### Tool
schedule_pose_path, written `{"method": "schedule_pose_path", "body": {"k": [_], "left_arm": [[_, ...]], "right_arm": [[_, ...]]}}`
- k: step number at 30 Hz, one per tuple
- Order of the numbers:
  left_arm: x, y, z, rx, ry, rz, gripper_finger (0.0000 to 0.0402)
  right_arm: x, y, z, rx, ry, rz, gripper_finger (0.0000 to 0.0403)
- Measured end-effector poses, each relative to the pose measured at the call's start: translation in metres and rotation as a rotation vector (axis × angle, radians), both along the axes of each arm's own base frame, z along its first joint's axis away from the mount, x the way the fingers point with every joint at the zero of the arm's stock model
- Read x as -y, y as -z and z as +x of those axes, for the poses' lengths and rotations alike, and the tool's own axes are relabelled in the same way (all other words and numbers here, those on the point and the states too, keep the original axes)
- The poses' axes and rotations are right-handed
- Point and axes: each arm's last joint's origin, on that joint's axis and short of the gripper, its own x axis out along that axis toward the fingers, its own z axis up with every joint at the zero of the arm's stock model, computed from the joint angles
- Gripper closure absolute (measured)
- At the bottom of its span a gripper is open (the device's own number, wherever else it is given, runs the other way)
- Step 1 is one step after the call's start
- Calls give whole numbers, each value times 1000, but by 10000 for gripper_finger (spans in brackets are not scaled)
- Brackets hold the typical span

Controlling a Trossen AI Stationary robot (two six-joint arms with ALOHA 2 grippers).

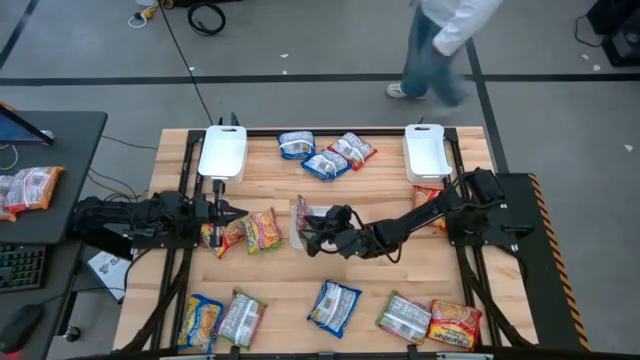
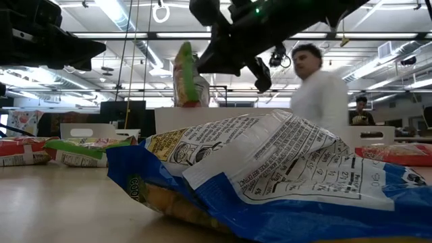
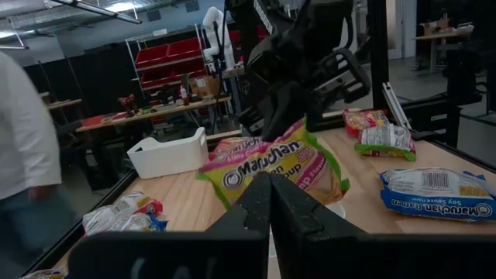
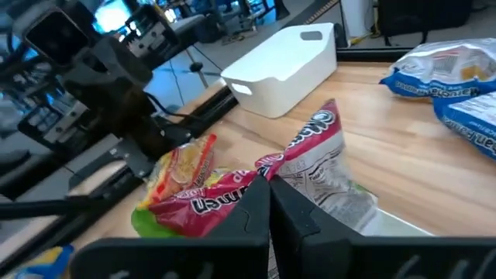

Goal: Sort Maruchan noodles
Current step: Put the green noodle pack into the bottom white bin

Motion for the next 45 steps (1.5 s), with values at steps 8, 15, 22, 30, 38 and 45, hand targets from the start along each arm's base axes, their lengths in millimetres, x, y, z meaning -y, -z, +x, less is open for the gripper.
{"method": "schedule_pose_path", "body": {"k": [8,15,22,30,38,45], "left_arm": [[0,0,0,0,0,0,395],[0,0,0,0,0,0,395],[0,0,0,0,0,0,395],[0,0,0,0,0,0,395],[0,0,0,0,0,0,395],[0,-3,0,32,0,-1,395]], "right_arm": [[12,-1,3,-45,-13,-79,398],[14,-1,4,-101,-47,-155,398],[15,-1,4,-138,-73,-209,398],[15,-1,5,-156,-109,-230,398],[15,-1,5,-194,-140,-287,398],[15,-1,5,-201,-145,-302,398]]}}
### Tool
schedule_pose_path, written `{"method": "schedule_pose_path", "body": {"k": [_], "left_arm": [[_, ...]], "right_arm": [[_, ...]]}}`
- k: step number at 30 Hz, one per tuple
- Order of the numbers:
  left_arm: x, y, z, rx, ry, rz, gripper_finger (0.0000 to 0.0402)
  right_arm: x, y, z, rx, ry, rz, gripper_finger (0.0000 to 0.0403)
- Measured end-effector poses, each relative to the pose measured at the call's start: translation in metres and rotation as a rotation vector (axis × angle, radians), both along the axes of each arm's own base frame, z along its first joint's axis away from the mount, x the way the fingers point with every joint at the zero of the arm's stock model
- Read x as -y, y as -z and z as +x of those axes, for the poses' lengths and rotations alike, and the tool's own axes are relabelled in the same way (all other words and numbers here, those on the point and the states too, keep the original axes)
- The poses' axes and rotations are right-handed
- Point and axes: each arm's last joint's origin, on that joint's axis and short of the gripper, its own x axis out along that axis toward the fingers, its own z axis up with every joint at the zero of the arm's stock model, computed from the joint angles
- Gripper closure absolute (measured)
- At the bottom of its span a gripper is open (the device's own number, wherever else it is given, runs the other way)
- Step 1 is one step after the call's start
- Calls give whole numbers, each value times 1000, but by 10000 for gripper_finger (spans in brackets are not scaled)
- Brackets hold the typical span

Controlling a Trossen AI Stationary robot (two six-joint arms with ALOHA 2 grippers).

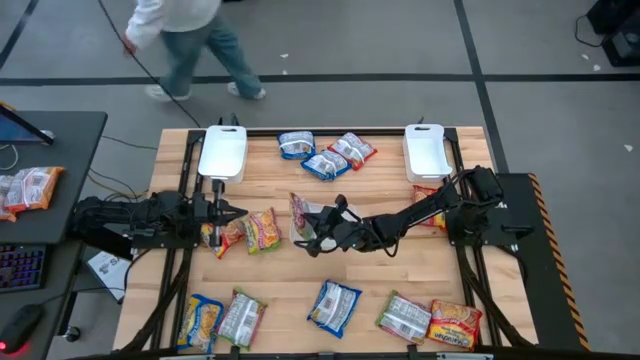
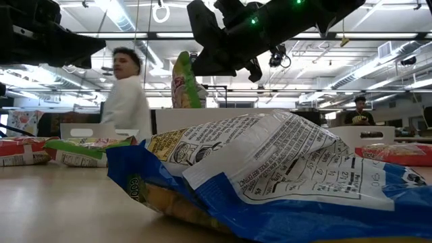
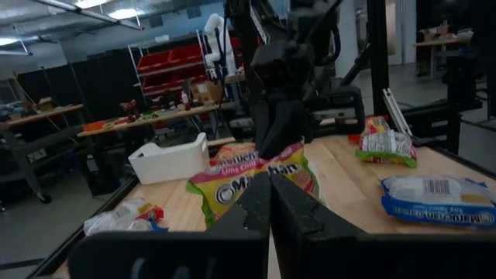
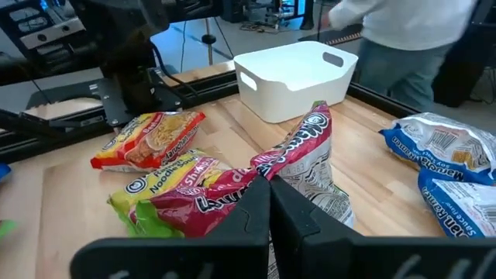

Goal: Sort Maruchan noodles
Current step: Put the green noodle pack into the bottom white bin

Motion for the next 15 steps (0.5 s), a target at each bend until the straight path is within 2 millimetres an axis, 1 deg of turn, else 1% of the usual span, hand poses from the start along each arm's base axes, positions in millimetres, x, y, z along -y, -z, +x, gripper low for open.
{"method": "schedule_pose_path", "body": {"k": [5,7,10,12,13,15], "left_arm": [[0,-1,0,12,2,-12,395],[0,-3,0,29,20,-76,395],[0,-15,-3,157,34,-95,395],[0,-21,-4,230,38,-173,395],[0,-22,-4,239,43,-223,395],[0,-19,-1,196,57,-299,395]], "right_arm": [[3,0,1,8,13,14,398],[5,0,1,10,18,17,398],[6,0,1,8,21,16,398],[6,0,1,5,21,14,398],[7,0,1,0,22,8,398],[10,1,1,-9,29,6,398]]}}
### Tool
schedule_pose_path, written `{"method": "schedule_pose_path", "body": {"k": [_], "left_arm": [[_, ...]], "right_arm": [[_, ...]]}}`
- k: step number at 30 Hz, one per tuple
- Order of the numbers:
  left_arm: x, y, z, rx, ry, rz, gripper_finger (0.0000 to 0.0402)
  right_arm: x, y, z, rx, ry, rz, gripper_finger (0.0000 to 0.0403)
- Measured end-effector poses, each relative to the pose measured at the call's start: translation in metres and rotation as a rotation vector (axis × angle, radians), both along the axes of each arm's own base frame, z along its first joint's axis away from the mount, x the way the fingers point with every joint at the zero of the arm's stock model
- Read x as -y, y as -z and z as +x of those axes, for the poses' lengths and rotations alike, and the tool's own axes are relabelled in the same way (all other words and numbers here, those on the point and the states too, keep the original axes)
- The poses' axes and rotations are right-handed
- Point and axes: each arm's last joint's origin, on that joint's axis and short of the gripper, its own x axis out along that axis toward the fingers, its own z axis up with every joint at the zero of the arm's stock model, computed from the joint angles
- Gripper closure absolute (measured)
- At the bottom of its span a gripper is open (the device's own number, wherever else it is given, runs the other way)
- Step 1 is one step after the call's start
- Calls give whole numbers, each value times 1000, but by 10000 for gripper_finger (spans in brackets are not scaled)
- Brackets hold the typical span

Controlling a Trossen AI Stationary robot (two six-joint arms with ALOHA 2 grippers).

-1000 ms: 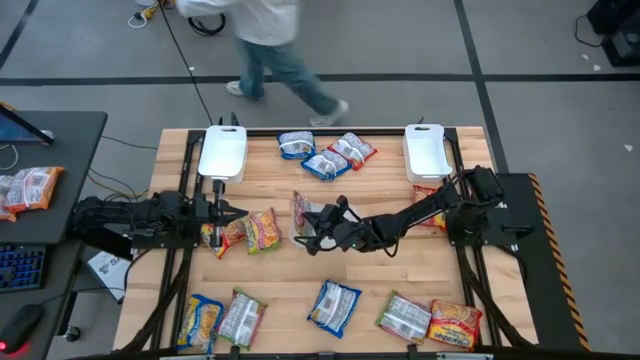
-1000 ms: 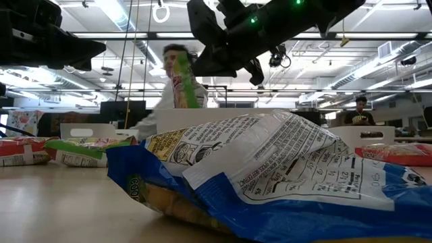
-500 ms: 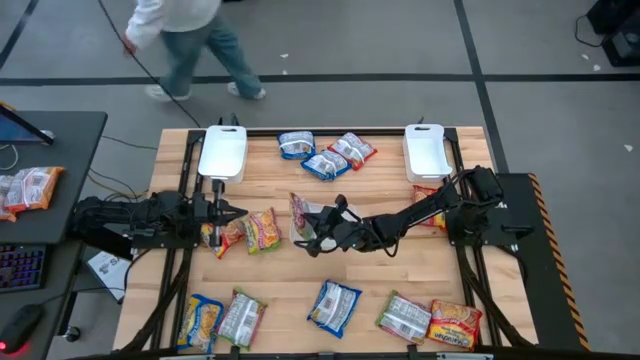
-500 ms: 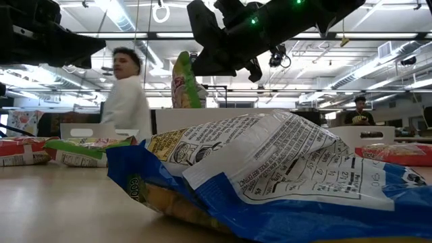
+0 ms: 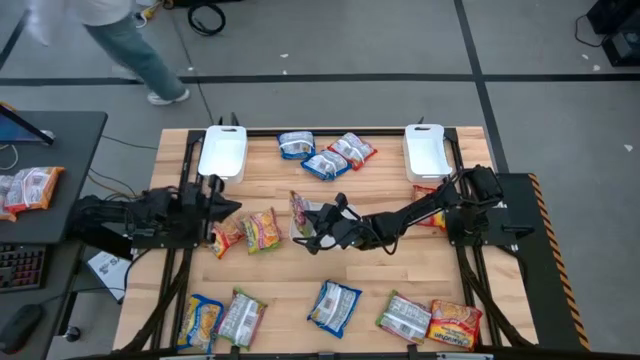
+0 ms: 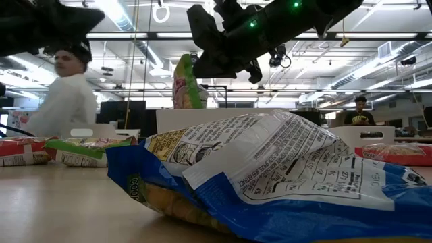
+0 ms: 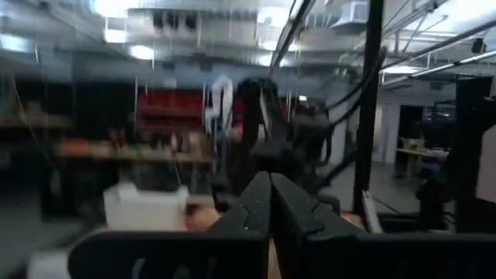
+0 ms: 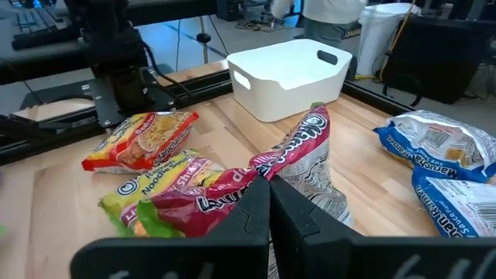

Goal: Sort Maruchan noodles
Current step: Put the green noodle pack into the bottom white bin

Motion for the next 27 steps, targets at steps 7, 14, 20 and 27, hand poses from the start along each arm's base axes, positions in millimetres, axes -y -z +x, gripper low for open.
{"method": "schedule_pose_path", "body": {"k": [7,14,20,27], "left_arm": [[10,23,23,-255,75,-248,395],[28,30,49,-480,63,-195,395],[30,37,76,-634,-143,32,395],[15,40,112,-753,-274,136,395]], "right_arm": [[6,4,-1,3,42,70,398],[2,4,-2,25,47,110,398],[-1,6,-3,22,46,129,398],[-7,9,-5,-12,35,125,398]]}}
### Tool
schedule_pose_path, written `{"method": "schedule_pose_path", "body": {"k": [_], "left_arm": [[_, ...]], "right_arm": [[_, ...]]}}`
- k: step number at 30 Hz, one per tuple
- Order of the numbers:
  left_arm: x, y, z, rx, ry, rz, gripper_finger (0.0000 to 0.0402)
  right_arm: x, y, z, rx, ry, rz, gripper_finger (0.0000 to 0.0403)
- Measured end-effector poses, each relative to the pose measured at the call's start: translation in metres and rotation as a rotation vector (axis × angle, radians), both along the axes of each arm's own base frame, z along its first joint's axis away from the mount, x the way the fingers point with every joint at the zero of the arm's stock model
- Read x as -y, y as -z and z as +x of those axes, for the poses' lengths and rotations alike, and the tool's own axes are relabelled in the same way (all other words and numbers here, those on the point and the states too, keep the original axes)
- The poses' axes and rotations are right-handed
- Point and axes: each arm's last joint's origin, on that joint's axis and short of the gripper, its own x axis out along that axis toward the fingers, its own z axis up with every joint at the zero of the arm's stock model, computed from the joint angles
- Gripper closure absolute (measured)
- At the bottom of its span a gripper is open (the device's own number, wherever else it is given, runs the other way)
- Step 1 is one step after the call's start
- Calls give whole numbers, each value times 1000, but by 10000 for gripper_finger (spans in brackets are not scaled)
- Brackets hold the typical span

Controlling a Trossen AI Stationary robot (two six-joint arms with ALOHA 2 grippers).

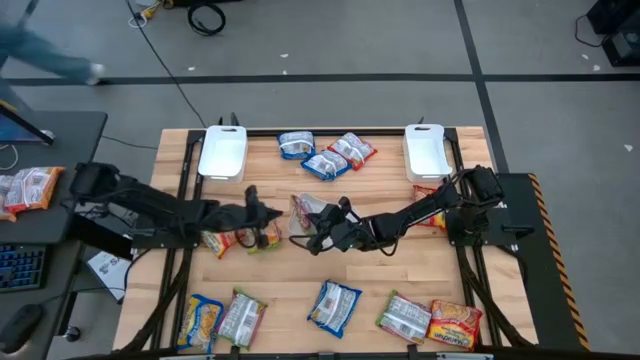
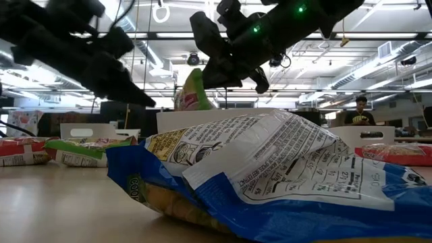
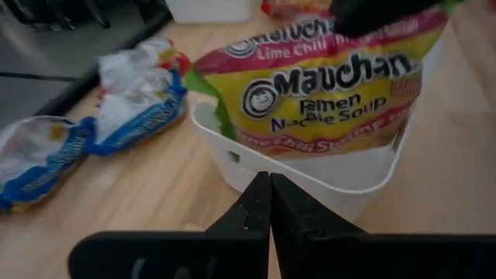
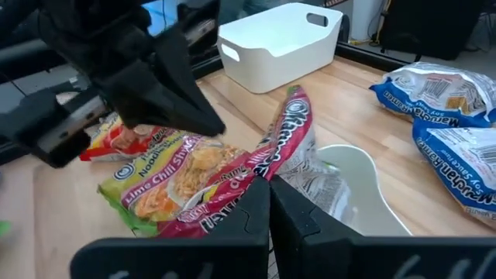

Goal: Sort Maruchan noodles
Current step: Put the green noodle pack into the bottom white bin

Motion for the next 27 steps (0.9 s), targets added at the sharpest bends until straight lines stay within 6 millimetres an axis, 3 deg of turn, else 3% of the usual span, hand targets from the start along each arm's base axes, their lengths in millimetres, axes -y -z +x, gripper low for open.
{"method": "schedule_pose_path", "body": {"k": [7,11,15,20,27], "left_arm": [[1,20,24,-139,69,0,395],[7,28,36,-170,106,-85,395],[25,21,53,-141,203,-181,395],[52,6,70,-102,322,-112,395],[61,5,68,-135,346,-73,395]], "right_arm": [[-6,2,-3,-29,-17,-6,398],[-6,3,-3,-28,-9,9,398],[-6,3,-3,-28,-7,11,398],[-5,3,-3,-25,-3,11,398],[-9,5,-4,-43,-14,5,398]]}}
